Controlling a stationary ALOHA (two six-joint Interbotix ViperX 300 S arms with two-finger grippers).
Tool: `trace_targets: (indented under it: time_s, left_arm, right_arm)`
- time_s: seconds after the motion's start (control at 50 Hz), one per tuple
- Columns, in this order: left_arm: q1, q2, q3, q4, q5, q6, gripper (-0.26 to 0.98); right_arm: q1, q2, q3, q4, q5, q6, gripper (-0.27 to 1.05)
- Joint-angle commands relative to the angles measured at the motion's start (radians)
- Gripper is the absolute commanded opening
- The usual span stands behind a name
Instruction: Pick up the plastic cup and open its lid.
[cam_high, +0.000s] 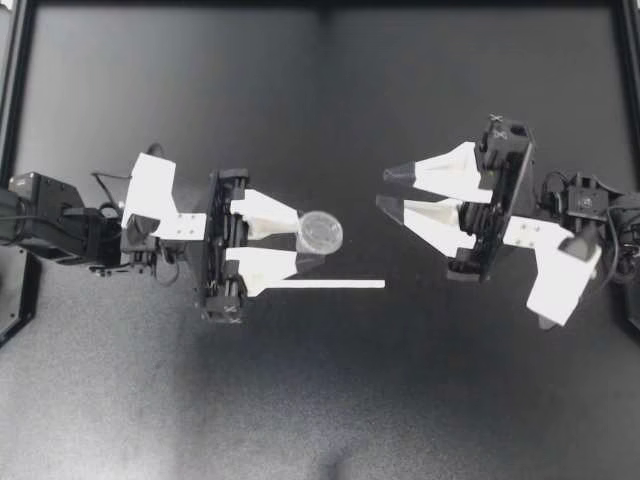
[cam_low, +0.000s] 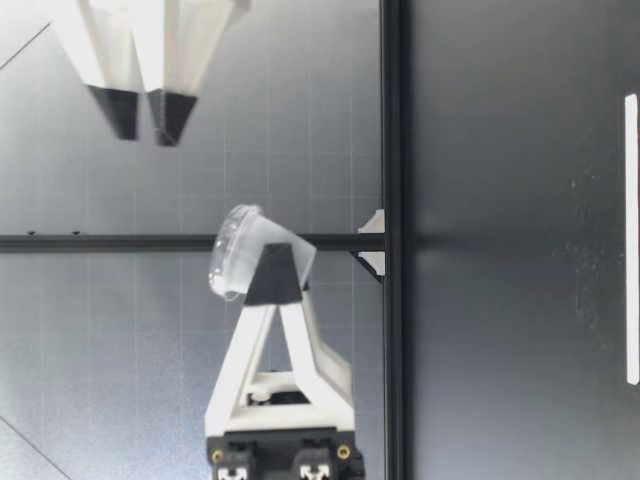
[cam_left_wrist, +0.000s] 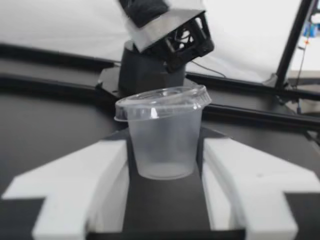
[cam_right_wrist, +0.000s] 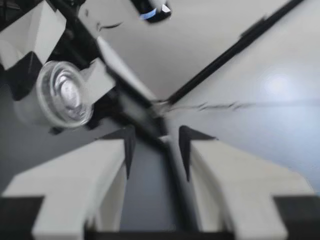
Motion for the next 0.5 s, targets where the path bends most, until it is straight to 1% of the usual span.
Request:
trace_targets:
  time_s: [0.0, 0.12, 0.24, 0.36, 0.48]
  left_arm:
    - [-0.002, -0.037, -0.003, 0.005, -0.005, 0.029, 0.25]
    - [-0.002, -0.052, 0.008, 0.005, -0.005, 0.075, 0.25]
    - [-0.002, -0.066, 0.021, 0.003, -0.005, 0.110, 0.25]
    - [-0.002, -0.078, 0.031, 0.005, -0.005, 0.120, 0.25]
    - [-0.002, -0.086, 0.038, 0.002, -0.003, 0.121, 0.25]
  right_arm:
    - [0.015, -0.002, -0.012, 0.000, 0.015, 0.160, 0.44]
    - [0.021, -0.003, -0.018, -0.011, 0.061, 0.390, 0.44]
    - [0.021, 0.000, -0.023, -0.037, 0.089, 0.580, 0.43]
    - [0.021, 0.008, -0.023, -0.055, 0.100, 0.690, 0.43]
    - [0.021, 0.014, -0.028, -0.055, 0.110, 0.753, 0.43]
